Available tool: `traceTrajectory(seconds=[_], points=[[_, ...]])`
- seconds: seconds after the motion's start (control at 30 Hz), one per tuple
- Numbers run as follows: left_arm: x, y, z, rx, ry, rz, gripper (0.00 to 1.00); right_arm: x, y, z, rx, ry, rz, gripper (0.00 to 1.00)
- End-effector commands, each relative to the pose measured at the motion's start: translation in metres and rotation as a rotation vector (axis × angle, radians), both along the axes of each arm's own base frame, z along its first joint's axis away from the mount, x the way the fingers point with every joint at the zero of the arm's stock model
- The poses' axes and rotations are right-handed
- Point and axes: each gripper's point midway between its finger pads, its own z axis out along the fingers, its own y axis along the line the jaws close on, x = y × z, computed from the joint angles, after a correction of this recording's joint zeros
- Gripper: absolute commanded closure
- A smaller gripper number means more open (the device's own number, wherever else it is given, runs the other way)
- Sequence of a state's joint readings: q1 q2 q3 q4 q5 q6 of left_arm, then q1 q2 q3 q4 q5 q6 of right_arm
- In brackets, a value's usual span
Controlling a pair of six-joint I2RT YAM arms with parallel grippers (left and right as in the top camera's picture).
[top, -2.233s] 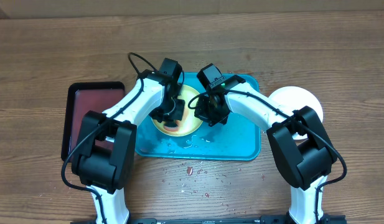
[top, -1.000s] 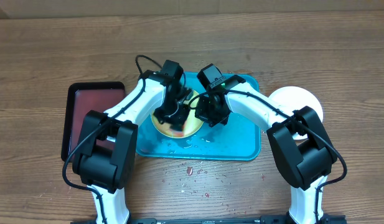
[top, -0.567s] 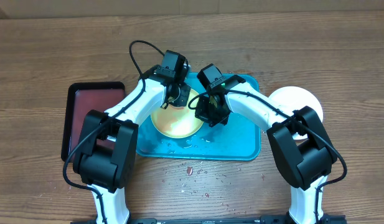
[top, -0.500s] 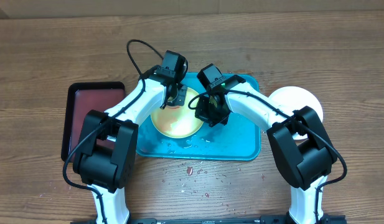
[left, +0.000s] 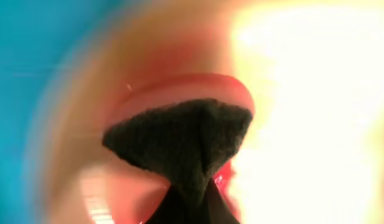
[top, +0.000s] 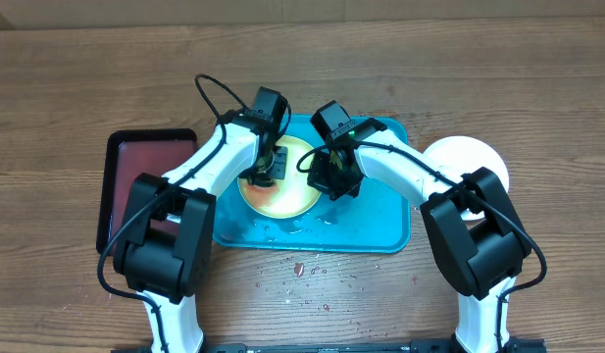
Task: Clean dirty plates on tray and stack at the side
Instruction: 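Scrub the yellow plate with the sponge while right gripper holds rim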
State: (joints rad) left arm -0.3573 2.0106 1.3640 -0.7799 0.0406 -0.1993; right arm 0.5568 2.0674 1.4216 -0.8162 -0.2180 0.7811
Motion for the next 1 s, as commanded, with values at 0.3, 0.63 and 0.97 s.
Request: traceTrajectory(seconds=[0.3, 0.63, 0.97], points=[[0.025, -0.008, 0.0, -0.004, -0.103, 0.096, 0.96, -0.002, -0.009, -0.011, -0.048, 0.013, -0.007, 0.96], [0.051, 0.05, 0.014, 0.297, -0.284, 0.258, 0.96, -0.001, -0.008, -0.011, -0.048, 0.011, -0.004, 0.96], [-0.039, -0.037, 0.0, -0.191, 0.163, -0.141, 0.96, 0.0, -0.008, -0.011, -0.045, 0.008, -0.004, 0.96]])
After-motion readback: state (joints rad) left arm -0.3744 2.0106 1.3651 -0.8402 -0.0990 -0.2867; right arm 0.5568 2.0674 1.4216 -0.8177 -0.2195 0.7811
